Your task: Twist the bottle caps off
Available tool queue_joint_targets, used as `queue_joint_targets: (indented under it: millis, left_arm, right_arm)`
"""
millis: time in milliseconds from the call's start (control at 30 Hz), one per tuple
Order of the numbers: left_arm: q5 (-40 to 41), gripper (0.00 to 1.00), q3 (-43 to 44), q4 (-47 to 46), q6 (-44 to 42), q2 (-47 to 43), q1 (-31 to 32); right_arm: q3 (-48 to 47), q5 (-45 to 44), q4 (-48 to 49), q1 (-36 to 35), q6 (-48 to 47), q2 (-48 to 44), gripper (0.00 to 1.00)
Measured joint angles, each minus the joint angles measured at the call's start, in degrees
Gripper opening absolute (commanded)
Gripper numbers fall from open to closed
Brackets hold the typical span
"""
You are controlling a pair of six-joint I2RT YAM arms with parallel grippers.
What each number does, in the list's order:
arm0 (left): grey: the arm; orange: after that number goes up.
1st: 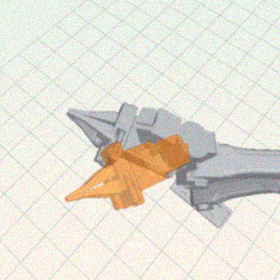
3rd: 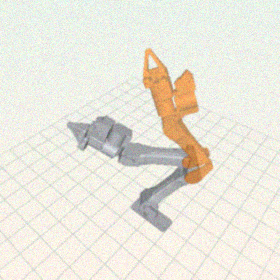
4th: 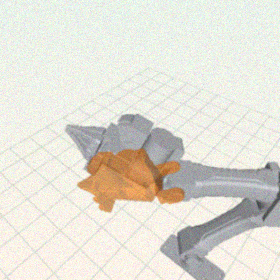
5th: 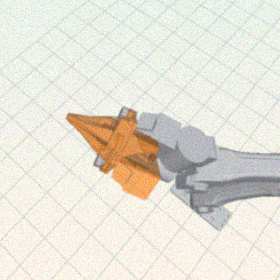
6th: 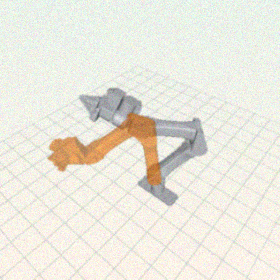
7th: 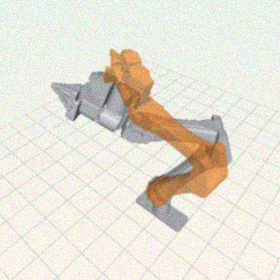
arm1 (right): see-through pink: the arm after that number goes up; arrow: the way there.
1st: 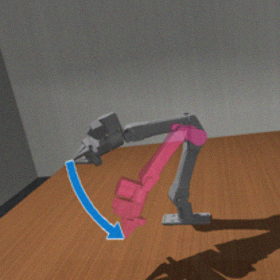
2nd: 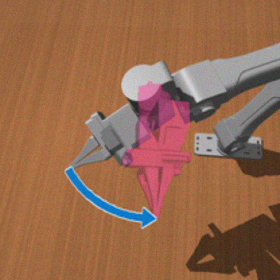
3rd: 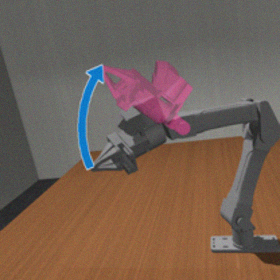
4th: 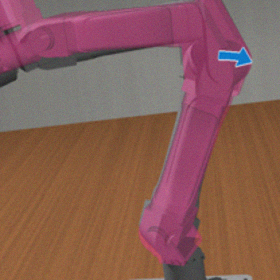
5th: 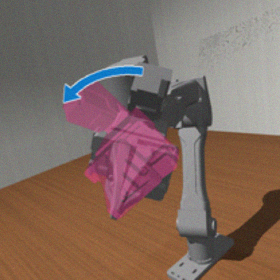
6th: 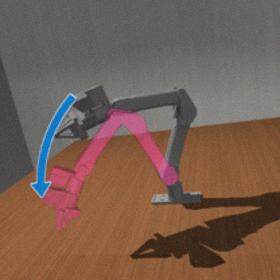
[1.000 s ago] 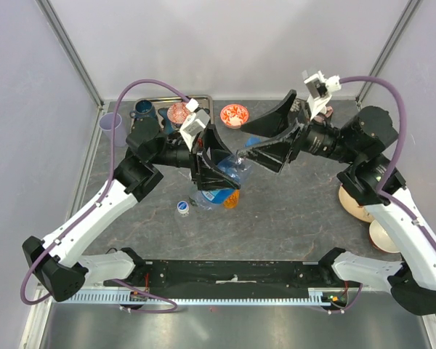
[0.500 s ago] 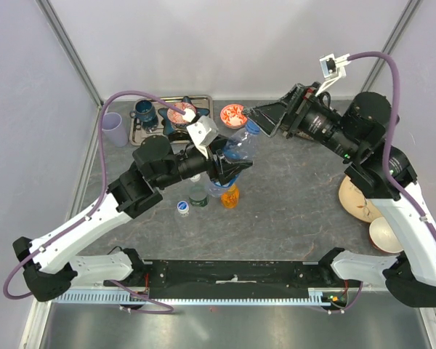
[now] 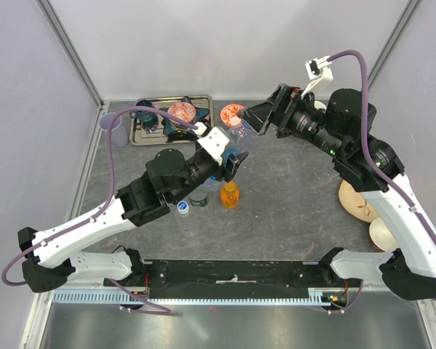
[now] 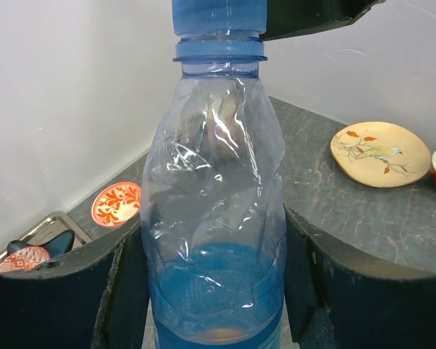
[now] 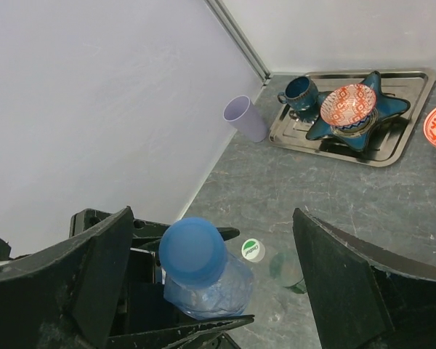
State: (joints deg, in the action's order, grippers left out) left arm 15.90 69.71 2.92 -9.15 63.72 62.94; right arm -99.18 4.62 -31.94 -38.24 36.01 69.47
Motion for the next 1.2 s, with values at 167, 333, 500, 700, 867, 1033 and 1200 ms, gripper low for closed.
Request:
queue_joint_targets:
  millis: [167,333,500,700,867,1033,1200]
  left_arm:
    - [2.5,0.32,0.0,0.0,-1.4,0.6,0.5]
    - [3.6,0.31,0.0,0.0,-1.9,0.6,0.5]
    - [3.8,0.31,-0.3,0.0,-2.1,0.6,0.5]
    - [4.0,0.31,-0.8,0.2,-2.2,0.6,0.5]
    - [4.1,0.31,-0.8,0.4,-2.2,0.6,0.5]
    - [4.2,0.31,-1.1,0.5,-2.2,0.6,0.5]
    - [3.0,0.31,-1.5,1.0,-2.1,0.4,0.5]
  right_arm:
    - [0.0,-0.2,0.0,-0.5,-0.1,0.7,0.84]
    - [0.0,-0.5,0.1,-0.7,-0.2,0.8,0.7]
    - [0.6,-0.6,0.2,-0.7,-0.3,0.8,0.61]
    - [1.3,-0.6,0.2,-0.7,-0.3,0.8,0.48]
    - [1.6,-0.4,1.0,-1.0,-0.8,0.6,0.03]
    - [2.8,-0.5,1.1,-1.0,-2.0,0.1,0.0]
    - [4.3,0.0,1.4,-1.0,-2.1,-1.2,0.0]
